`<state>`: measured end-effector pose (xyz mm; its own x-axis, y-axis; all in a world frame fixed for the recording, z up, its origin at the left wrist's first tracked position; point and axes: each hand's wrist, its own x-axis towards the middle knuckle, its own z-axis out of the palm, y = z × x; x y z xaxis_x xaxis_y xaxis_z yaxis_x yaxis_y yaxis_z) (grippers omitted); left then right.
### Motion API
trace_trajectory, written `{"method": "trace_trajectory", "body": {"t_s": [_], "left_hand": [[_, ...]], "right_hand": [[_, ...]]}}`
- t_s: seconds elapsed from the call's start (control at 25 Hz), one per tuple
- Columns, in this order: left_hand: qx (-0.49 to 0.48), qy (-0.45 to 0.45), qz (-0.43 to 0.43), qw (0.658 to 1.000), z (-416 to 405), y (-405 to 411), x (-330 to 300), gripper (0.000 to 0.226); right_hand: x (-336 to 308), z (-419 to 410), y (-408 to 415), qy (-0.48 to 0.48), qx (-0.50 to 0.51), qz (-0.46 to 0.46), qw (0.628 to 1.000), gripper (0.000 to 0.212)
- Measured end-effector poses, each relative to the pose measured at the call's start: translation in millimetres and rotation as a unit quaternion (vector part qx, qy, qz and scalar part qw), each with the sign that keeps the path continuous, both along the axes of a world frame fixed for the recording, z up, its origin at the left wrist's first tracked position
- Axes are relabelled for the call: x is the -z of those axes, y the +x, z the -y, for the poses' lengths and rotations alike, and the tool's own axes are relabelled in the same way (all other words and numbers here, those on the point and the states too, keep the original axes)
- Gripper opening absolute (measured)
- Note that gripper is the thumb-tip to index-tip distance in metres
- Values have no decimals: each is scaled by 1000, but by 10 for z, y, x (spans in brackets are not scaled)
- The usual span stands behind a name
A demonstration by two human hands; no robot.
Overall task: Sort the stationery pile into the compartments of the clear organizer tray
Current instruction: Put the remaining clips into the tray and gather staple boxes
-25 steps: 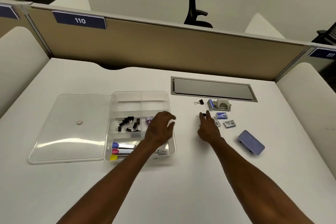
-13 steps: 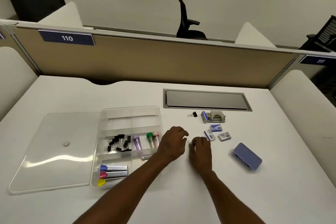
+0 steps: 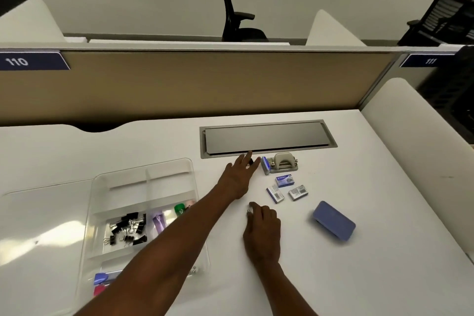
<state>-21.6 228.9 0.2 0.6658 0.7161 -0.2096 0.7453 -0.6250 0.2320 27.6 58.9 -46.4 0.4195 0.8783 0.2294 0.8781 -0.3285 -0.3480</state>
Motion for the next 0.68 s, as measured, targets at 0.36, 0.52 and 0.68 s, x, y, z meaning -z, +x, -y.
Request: {"method": "trace_trajectory", "body": {"t_s": [0.36, 0.52, 0.68], "left_hand": [[-28, 47, 30, 998, 324, 24, 12, 40], [-79, -31, 139, 987, 561, -121, -28, 17], [-147, -92, 264, 949, 836, -272, -121, 18]], "right_hand": [[-12, -14, 11, 36, 12, -13, 999, 11], [-62, 3, 3, 33, 21, -75, 996, 9], [-89, 9, 24, 52, 37, -159, 985, 22]]}}
